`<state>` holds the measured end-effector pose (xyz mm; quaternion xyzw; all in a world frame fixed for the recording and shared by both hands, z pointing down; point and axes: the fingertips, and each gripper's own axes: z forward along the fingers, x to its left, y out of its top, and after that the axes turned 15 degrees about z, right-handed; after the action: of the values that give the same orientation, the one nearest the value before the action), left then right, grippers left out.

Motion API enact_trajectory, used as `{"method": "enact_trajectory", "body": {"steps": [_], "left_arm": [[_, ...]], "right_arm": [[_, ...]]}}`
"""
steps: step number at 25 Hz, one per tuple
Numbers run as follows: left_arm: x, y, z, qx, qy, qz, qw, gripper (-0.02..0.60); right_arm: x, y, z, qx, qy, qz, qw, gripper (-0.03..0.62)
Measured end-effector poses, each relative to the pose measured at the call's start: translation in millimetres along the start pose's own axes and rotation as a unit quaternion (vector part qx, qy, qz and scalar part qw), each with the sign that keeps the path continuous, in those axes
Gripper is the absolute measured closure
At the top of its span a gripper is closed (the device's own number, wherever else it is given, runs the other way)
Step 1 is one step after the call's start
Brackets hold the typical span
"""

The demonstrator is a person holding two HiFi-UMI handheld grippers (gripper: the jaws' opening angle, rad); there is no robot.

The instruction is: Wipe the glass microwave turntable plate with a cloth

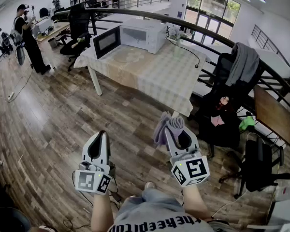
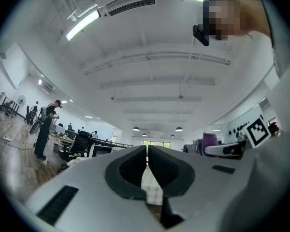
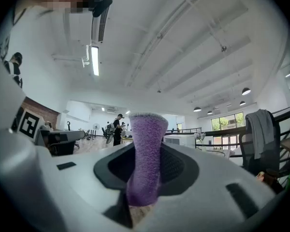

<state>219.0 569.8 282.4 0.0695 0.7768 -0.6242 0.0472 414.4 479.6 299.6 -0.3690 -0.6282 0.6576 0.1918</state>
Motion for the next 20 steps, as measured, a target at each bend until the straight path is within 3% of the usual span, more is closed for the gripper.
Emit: {"method": "enact_trajectory", "body": {"steps": [13, 20], "left_arm": [[-16.0, -18.4, 54.3, 0.006, 0.003, 0.007, 0.9999, 0.568], [-28.9, -20.9, 74.2, -0.006, 0.011, 0.045, 0.9989, 0.568]], "right_arm": [[-50.1, -1.4, 32.3, 0.002, 0.008, -0.002, 1.000, 0.482], [-75.4, -7.4, 47.6, 0.000, 0.025, 0.004, 1.000, 0.481]]}}
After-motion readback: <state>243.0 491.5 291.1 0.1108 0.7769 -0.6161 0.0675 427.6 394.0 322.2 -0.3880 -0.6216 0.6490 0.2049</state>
